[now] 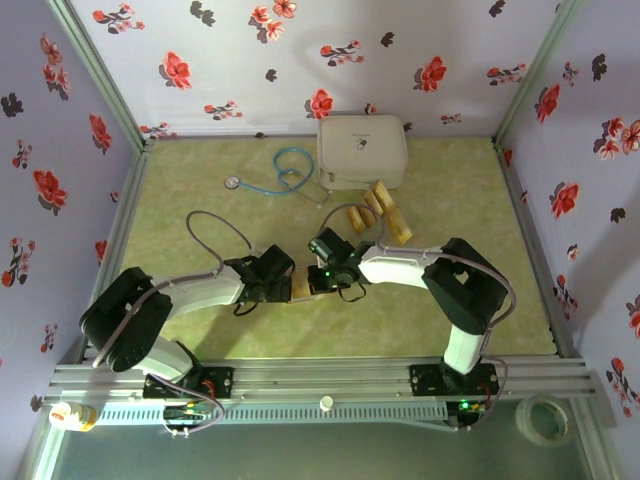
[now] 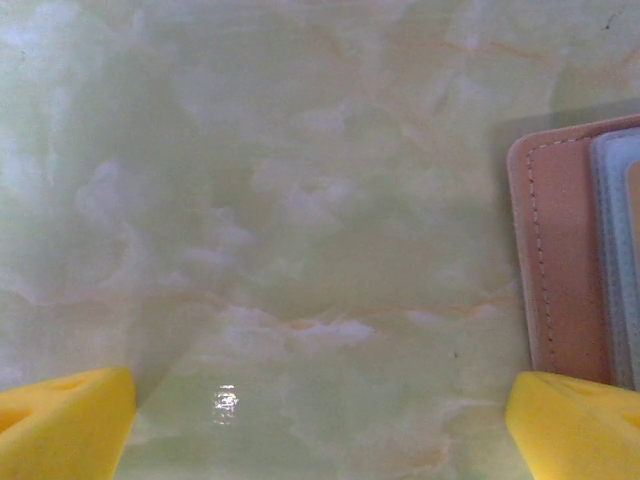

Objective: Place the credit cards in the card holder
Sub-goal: Insert the credit card into the card slot.

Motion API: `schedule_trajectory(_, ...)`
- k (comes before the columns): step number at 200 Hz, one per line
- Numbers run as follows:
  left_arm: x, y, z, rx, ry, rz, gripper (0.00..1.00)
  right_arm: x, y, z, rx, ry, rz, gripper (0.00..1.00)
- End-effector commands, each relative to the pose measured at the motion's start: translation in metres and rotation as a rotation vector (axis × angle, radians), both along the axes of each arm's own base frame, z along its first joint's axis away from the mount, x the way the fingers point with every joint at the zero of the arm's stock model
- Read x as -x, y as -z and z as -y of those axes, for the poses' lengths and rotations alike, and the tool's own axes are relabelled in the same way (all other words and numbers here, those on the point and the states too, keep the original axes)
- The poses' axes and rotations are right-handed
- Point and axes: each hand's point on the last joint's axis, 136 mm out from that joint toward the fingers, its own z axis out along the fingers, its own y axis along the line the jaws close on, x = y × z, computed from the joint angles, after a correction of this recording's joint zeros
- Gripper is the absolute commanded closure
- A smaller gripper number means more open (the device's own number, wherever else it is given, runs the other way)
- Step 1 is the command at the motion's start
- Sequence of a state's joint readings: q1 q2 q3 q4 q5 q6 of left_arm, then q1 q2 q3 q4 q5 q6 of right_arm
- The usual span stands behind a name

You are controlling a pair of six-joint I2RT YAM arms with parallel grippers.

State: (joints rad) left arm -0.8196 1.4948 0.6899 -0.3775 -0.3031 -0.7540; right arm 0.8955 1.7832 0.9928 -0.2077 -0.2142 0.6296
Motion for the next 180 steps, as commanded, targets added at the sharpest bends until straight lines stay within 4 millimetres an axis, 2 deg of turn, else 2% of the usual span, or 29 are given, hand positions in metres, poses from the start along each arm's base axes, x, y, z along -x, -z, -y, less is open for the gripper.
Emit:
schedule_trajectory(1, 0.006, 0.02, -0.005, -0.022, 0.009, -0.026, 0.03, 0.006, -0.006, -0.024, -0.083, -0.024, -0.027, 0.97)
schedule_trajectory(26, 0.006, 0.018, -0.004, -0.022, 0.013, -0.023, 0.03, 0.006, -0.006, -0.022, -0.076, -0.025, -0.025, 0.97)
schedule_trajectory(53, 0.005, 0.012, -0.01, -0.035, 0.01, -0.015, 0.03, 0.002, -0.011, -0.012, -0.032, -0.025, 0.01, 0.94)
schedule_trajectory(112, 0.006, -0.011, -0.031, -0.028, -0.032, 0.019, 0.02, -0.017, -0.045, 0.019, -0.012, 0.028, 0.09, 0.78)
schedule_trajectory(156, 0.002, -0.038, -0.044, 0.011, -0.07, 0.078, 0.0, -0.024, -0.056, 0.056, 0.017, 0.105, 0.135, 0.6)
schedule_trajectory(180, -0.002, -0.055, -0.038, 0.072, -0.049, 0.127, 0.0, -0.024, -0.055, 0.081, 0.036, 0.161, 0.153, 0.5)
